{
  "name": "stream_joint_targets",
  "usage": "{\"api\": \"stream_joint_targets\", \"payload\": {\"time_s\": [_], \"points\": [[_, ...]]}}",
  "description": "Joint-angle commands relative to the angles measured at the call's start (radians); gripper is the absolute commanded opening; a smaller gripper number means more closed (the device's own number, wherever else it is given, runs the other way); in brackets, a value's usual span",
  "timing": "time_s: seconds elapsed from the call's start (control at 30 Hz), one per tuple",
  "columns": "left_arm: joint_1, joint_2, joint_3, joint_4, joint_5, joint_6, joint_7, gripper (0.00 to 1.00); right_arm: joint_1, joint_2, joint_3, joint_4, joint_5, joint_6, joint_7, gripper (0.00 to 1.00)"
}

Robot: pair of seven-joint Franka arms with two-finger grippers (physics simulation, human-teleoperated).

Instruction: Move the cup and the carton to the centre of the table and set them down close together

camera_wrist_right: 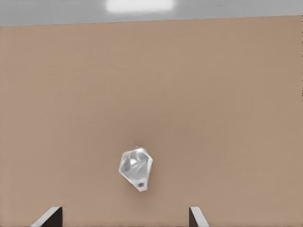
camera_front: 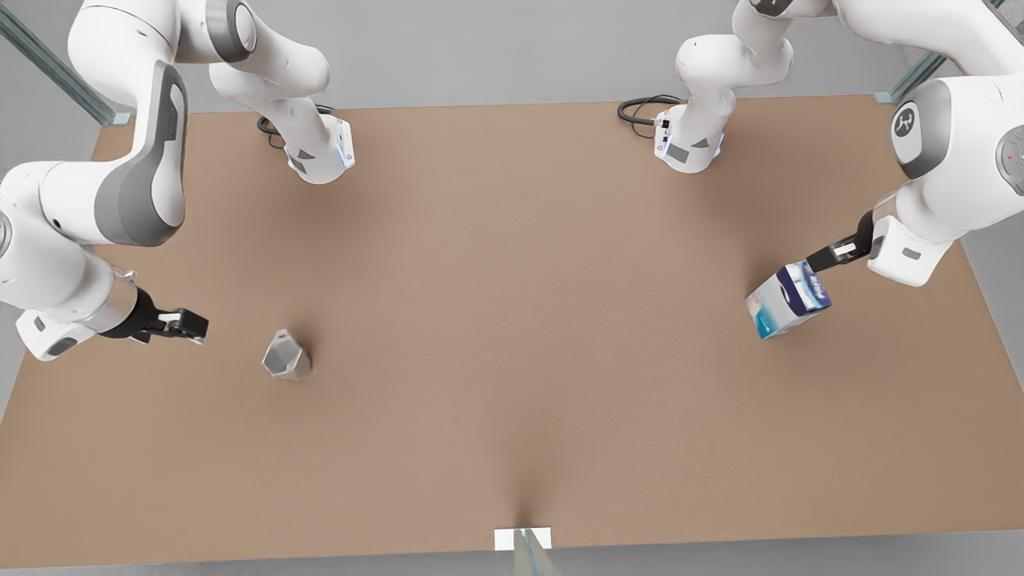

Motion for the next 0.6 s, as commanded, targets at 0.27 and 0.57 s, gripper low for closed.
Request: {"api": "stream_joint_targets", "payload": {"time_s": [0.27, 0.57], "points": [[0.002, -0.006, 0.001, -0.021, 0.0, -0.005, 0.0, 1.0, -0.016, 0.097, -0.002, -0.342, -0.045, 0.311, -0.05, 1.0], [0.003, 0.001, 0.001, -0.021, 0.0, -0.003, 0.002, 1.0, -0.016, 0.092, 0.0, -0.554, -0.037, 0.471, -0.076, 1.0]]}}
